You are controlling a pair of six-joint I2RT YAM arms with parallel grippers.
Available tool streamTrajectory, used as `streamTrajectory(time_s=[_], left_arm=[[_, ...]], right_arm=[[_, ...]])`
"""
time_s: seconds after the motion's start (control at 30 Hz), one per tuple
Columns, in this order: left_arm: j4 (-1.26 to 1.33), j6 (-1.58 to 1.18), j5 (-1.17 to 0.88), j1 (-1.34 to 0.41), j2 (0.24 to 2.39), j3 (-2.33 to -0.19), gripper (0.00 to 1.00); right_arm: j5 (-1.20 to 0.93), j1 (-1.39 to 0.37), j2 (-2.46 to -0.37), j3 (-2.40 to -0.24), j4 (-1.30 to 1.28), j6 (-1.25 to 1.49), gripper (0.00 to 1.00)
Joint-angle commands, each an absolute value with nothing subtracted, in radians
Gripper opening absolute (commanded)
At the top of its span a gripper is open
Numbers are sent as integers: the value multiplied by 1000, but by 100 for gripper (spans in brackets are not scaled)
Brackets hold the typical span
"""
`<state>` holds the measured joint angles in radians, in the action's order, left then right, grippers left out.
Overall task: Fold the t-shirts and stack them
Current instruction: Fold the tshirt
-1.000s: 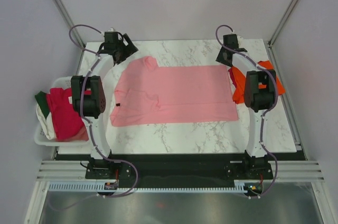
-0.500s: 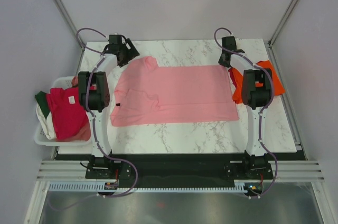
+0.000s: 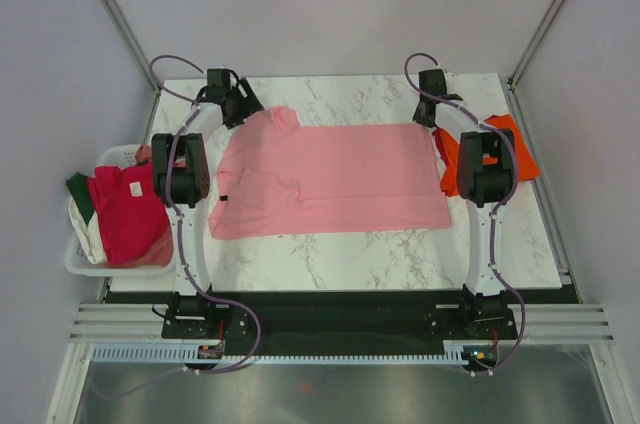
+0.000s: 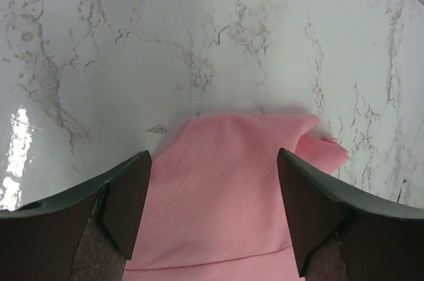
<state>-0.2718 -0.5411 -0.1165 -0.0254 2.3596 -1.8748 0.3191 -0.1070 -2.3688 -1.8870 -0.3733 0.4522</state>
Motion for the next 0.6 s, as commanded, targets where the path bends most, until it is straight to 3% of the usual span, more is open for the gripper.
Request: streamTrajectory(time_s=[0.0,0.37,0.57], left_arm=[[-268,-502,-178,-9,2390,-1937,84],[-367,-521,-219,-2,2476,-2054,72],[-385,-515,-250,-3,2491,-2079,55]], right_arm=[[318,-109,-2349,-1862,-350,465,0],[282,-109,-2350,-1847,-336,476,0],[281,-109,-2349,-1845,-334,477,0]])
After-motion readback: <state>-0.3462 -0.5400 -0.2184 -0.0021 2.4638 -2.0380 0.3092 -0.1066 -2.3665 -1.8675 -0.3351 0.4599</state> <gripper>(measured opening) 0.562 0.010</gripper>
